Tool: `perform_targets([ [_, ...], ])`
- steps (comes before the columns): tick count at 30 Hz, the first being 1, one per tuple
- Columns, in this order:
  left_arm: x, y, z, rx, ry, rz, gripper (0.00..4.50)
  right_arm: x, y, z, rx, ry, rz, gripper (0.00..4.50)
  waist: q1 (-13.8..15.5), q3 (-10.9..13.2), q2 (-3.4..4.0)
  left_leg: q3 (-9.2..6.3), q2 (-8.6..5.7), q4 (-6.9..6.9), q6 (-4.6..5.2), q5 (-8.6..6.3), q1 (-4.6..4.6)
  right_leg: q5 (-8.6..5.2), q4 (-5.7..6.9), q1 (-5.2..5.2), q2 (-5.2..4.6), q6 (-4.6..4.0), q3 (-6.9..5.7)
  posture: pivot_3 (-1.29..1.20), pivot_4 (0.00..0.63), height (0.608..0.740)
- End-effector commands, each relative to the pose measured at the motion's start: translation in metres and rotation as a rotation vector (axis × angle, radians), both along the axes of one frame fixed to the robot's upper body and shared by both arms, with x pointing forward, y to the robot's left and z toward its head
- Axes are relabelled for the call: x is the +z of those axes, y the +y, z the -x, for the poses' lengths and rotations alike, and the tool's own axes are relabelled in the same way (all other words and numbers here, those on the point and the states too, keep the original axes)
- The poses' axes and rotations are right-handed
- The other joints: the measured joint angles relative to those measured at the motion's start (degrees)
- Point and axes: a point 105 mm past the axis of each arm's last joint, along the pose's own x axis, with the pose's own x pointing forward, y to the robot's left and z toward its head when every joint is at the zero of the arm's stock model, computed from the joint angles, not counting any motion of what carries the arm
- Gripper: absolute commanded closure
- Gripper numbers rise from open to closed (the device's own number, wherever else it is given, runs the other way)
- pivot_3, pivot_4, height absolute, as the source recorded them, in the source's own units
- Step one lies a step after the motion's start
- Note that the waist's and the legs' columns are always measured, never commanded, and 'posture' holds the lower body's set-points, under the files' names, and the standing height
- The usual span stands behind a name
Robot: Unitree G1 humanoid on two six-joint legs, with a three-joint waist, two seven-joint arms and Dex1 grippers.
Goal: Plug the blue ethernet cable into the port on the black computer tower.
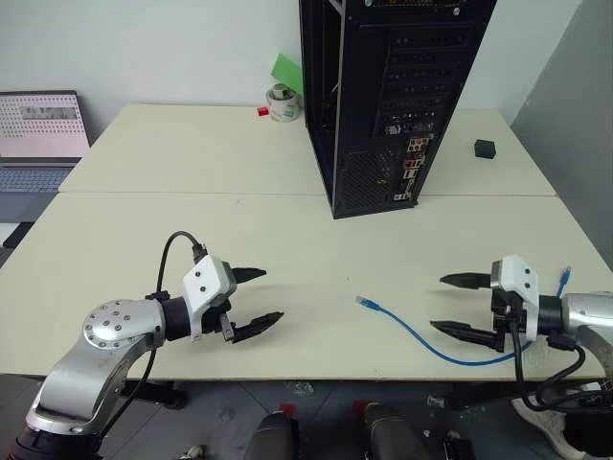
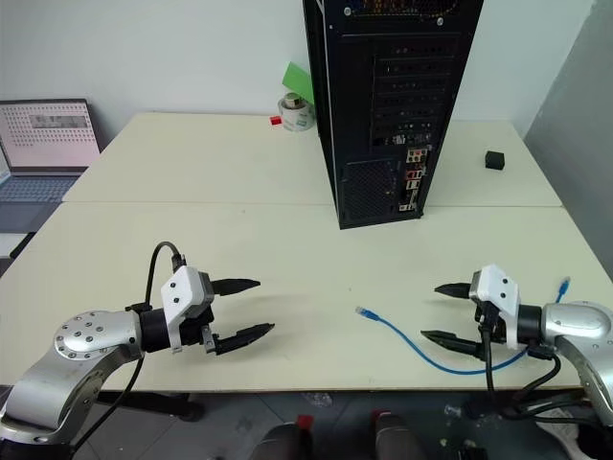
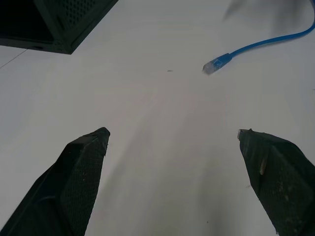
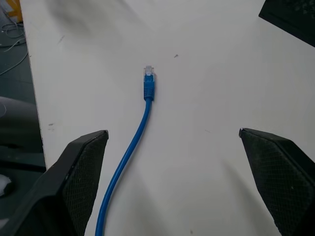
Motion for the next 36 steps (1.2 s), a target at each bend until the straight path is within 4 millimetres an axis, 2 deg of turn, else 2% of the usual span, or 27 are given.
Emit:
perform_targets([
  [1, 0.009, -0.005, 0.006, -0.049, -0.055, 0.005, 0.06, 0.008, -0.002, -0.001, 0.005, -0.044, 0.009, 0.0, 0.0, 0.0, 0.0, 0.0, 0.0, 0.0, 0.0, 0.0, 0.0, 0.0, 0.0, 0.0, 0.0, 0.0, 0.0, 0.0, 0.15, 0.74],
  [9, 0.006, -0.007, 0.009, -0.059, -0.056, -0.005, 0.06, 0.011, -0.002, -0.002, -0.007, -0.045, -0.004, 0.0, 0.03, 0.0, 0.0, 0.01, 0.0, 0.0, 0.0, 0.0, 0.0, 0.0, 0.0, 0.0, 0.0, -0.01, 0.01, 0.0, 0.15, 0.74],
  [14, 0.001, -0.014, 0.009, -0.068, -0.048, -0.004, 0.06, 0.015, 0.012, 0.003, 0.023, -0.043, -0.058, 0.0, 0.03, 0.0, 0.0, 0.01, 0.0, 0.0, 0.0, 0.0, 0.0, 0.01, 0.0, 0.0, 0.0, -0.01, 0.01, 0.0, 0.15, 0.74],
  [20, -0.008, -0.021, 0.011, -0.098, -0.004, -0.014, 0.06, -0.004, 0.04, -0.003, -0.022, -0.037, -0.114, 0.0, 0.0, 0.0, 0.0, 0.0, 0.01, 0.0, 0.0, 0.0, 0.0, 0.01, 0.01, 0.0, 0.01, -0.01, 0.02, 0.0, 0.15, 0.74],
  [25, -0.01, -0.027, 0.012, -0.156, 0.007, -0.038, 0.06, -0.031, 0.06, -0.012, -0.04, -0.035, -0.104, 0.0, 0.0, -0.02, -0.04, -0.02, 0.01, 0.02, -0.01, 0.0, 0.01, 0.02, 0.01, 0.0, 0.03, -0.03, -0.01, 0.0, 0.15, 0.74],
  [33, -0.015, -0.03, 0.013, -0.172, 0.012, -0.046, 0.06, -0.055, 0.066, -0.02, -0.04, -0.019, -0.068, 0.0, -0.02, -0.02, -0.03, -0.01, 0.01, 0.01, 0.0, 0.0, 0.01, 0.09, 0.02, -0.01, 0.03, -0.16, 0.0, 0.0, 0.15, 0.74],
  [36, -0.016, -0.03, 0.014, -0.176, 0.011, -0.047, 0.0, -0.06, 0.065, -0.023, -0.043, -0.017, -0.055, 0.51, -0.06, -0.02, -0.03, 0.01, 0.01, 0.01, 0.0, 0.0, 0.01, 0.09, 0.02, -0.01, 0.03, -0.16, 0.01, 0.0, 0.15, 0.74],
])
